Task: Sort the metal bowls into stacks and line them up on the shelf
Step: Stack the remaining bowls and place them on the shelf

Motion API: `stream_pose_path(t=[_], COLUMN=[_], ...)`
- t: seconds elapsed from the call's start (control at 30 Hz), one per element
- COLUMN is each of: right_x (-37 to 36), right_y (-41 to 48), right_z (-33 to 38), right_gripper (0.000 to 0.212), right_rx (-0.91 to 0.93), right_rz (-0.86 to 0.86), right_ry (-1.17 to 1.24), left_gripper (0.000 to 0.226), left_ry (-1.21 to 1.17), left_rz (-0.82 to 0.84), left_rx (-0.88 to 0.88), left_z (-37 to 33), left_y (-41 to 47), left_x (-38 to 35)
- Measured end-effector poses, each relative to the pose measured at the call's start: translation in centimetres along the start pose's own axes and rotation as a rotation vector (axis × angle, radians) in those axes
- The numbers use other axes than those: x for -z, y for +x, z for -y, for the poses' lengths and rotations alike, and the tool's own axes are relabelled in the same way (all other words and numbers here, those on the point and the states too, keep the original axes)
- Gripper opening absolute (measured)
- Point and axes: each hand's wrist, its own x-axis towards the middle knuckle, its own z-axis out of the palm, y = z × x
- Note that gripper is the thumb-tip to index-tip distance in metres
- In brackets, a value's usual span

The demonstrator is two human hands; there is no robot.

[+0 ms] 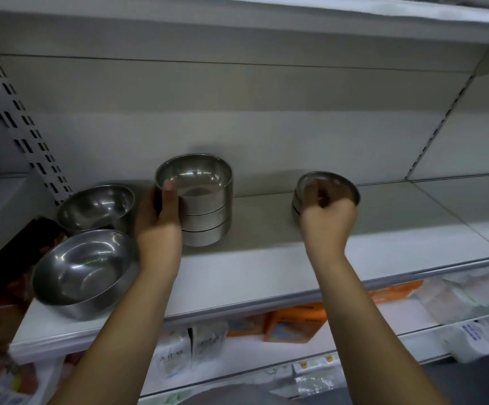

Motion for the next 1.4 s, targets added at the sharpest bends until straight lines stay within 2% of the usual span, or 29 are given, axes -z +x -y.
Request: stream_pose_path(t=[0.07,0.1,0.23,0.27,0.3,0.33,0.43,0.53,0.7,0.83,1.0,1.1,1.2,1.27,1.4], right_x=[-2.2,-3.3,-7.0,-7.7,-8.2,-8.6,-10.1,-11.2,-11.4,-11.8,-11.7,-11.6,-11.5,-11.4,-11.4], right_y=[-2.0,-3.2,-6.9,-7.5,-8.1,-8.6,-9.9,-10.3,-10.5,-10.6,-10.8,-10.9,-10.8,-10.7,-10.7], right_z=[1.0,1.7,3.4,3.2,3.1,2.9,2.1,1.6,0.7,0.4,0.5,0.5,0.5,0.5,0.4], right_gripper=[0.011,0.021,0.096,0.107,0.111,0.116,0.14,0.141,0.132,0.13,0.129,0.128,0.128,0.128,0.129], right_rx=[0.026,0.031,-0.09,-0.116,-0.176,-0.171,-0.036,-0.052,-0.02,-0.014,-0.011,-0.013,-0.017,-0.018,-0.039], right_rz=[0.099,0.159,0.462,0.518,0.549,0.571,0.55,0.474,0.423,0.39,0.397,0.4,0.412,0.416,0.434], right_ry=[0.066,0.097,0.156,0.19,0.275,0.262,0.116,0.167,0.223,0.205,0.218,0.208,0.205,0.201,0.205], left_gripper=[0.025,0.023,0.028,0.031,0.034,0.036,0.05,0.062,0.069,0.049,0.041,0.034,0.042,0.042,0.036], left_ry=[0.037,0.051,0.153,0.19,0.226,0.28,0.559,0.846,1.004,1.143,1.101,1.116,1.002,0.912,0.776], left_rz=[-0.012,-0.022,-0.075,-0.114,-0.156,-0.195,-0.235,-0.174,-0.057,0.004,-0.089,-0.091,-0.15,-0.213,-0.225], left_rx=[-0.03,-0.042,-0.13,-0.159,-0.179,-0.18,-0.117,-0.008,0.098,0.154,0.163,0.13,0.087,0.036,-0.127], left_z=[-0.4,-0.7,-2.7,-3.1,-3.5,-3.9,-4.3,-4.1,-2.8,-2.7,-2.9,-2.7,-2.7,-2.8,-3.4], left_y=[-0.5,-0.4,1.0,1.6,2.3,3.1,6.7,9.1,10.9,11.2,11.2,11.1,10.9,11.1,11.3], left_x=[0.7,1.2,4.2,5.2,6.2,7.2,10.3,12.5,14.6,15.3,15.3,15.0,15.0,15.3,15.2])
